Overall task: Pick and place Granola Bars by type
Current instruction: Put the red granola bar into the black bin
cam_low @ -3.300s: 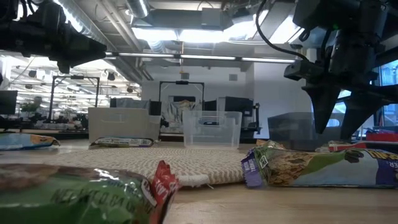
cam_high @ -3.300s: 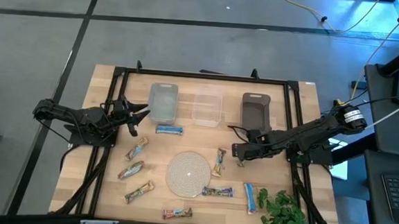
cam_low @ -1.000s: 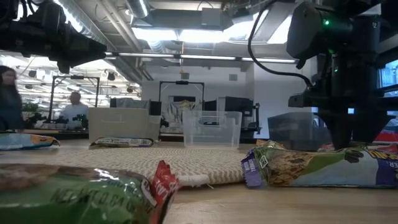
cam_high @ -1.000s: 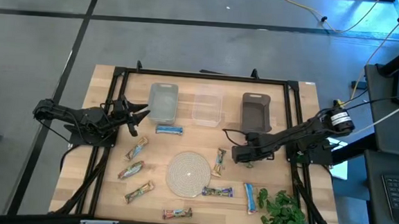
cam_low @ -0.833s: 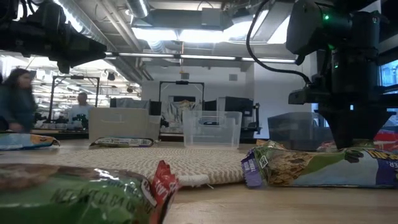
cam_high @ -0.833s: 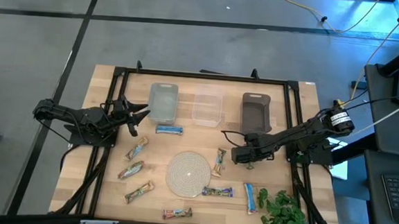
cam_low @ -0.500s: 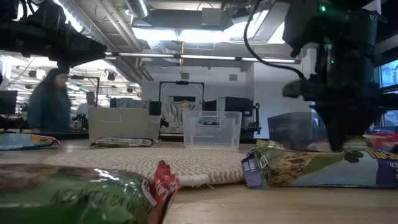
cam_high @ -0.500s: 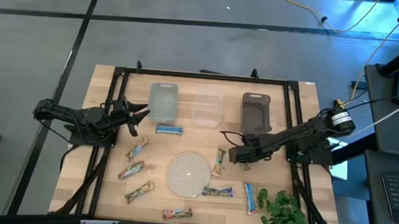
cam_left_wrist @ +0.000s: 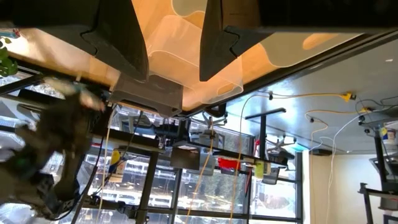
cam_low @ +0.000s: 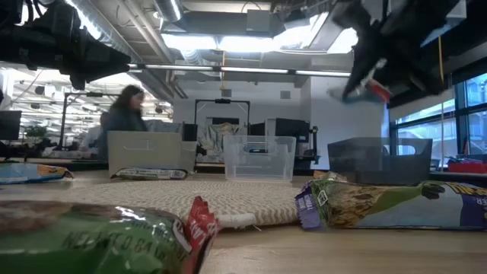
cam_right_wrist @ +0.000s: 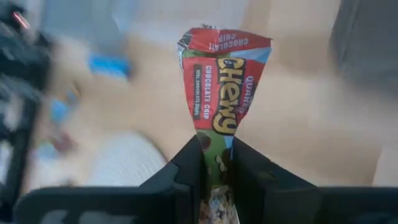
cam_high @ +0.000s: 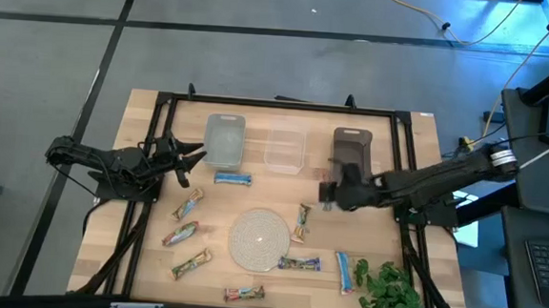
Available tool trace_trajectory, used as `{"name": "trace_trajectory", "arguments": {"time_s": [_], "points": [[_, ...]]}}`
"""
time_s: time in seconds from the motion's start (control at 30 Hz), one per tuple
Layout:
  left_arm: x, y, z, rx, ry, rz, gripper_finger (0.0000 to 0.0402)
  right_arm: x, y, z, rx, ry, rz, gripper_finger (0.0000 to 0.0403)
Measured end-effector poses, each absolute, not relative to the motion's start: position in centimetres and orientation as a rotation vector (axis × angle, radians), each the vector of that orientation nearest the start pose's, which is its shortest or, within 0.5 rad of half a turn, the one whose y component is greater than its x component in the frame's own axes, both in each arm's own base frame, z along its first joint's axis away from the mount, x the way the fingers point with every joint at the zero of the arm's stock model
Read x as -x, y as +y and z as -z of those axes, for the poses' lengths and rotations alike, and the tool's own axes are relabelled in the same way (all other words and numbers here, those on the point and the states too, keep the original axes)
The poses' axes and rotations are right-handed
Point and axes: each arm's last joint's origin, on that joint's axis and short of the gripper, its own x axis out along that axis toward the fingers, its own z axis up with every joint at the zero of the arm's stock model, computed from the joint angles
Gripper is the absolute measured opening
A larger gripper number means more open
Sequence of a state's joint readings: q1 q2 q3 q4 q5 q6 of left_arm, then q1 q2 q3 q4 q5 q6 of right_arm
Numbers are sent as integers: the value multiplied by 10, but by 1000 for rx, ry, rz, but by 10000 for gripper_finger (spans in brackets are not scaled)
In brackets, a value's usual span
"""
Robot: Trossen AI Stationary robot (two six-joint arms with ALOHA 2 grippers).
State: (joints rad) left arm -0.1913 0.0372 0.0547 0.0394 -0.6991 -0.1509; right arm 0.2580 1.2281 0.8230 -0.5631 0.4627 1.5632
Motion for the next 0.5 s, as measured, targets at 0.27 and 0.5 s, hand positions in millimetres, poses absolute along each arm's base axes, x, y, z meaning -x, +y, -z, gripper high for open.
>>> {"name": "trace_trajectory", "arguments": {"time_s": [0.27, 0.5], "points": [[-92, 1, -183, 173, -91, -503, 136, -204, 0, -270, -952, 389, 834, 68], [-92, 1, -183, 174, -91, -502, 136, -186, -44, -259, -935, 563, 1005, 60]]}}
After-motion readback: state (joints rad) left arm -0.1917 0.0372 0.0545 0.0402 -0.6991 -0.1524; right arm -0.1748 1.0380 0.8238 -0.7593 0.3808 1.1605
